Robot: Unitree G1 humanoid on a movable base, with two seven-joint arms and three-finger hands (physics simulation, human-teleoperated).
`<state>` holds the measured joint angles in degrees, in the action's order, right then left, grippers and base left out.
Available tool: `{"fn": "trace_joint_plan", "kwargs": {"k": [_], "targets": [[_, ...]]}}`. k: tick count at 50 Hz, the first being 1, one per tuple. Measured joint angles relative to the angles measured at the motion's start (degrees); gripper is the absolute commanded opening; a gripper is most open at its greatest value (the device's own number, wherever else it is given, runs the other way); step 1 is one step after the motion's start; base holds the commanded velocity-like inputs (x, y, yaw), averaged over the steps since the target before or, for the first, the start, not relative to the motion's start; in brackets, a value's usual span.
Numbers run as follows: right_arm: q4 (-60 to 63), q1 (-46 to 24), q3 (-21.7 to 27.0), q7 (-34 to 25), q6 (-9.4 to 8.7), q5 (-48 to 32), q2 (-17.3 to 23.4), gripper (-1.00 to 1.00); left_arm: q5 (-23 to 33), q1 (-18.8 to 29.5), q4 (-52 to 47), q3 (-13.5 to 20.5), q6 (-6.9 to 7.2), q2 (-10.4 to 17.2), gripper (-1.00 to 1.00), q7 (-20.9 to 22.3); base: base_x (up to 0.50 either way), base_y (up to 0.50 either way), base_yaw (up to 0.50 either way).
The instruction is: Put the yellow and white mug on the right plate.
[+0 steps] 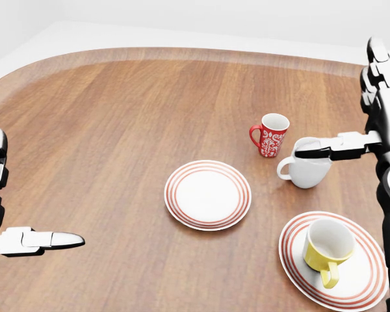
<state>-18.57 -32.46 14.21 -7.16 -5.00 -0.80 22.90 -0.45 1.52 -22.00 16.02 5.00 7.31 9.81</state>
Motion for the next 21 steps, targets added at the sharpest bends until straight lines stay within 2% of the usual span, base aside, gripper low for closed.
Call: {"fn": "trace_joint_plan", "kwargs": {"k": [10,21], "targets": [[24.42,2.48,3.07,-1.96,0.0,3.79,0.88,1.0,-0.07,-0.51,-2.77,-0.02,0.0,-0.23,1.0,0.4,0.0,0.0,0.0],[46.83,3.09,7.54,-1.56,0.0,9.85,2.9,1.0,-0.49,-1.45,-11.42,0.47,0.0,-0.82,1.0,1.93,0.0,0.0,0.0]]}}
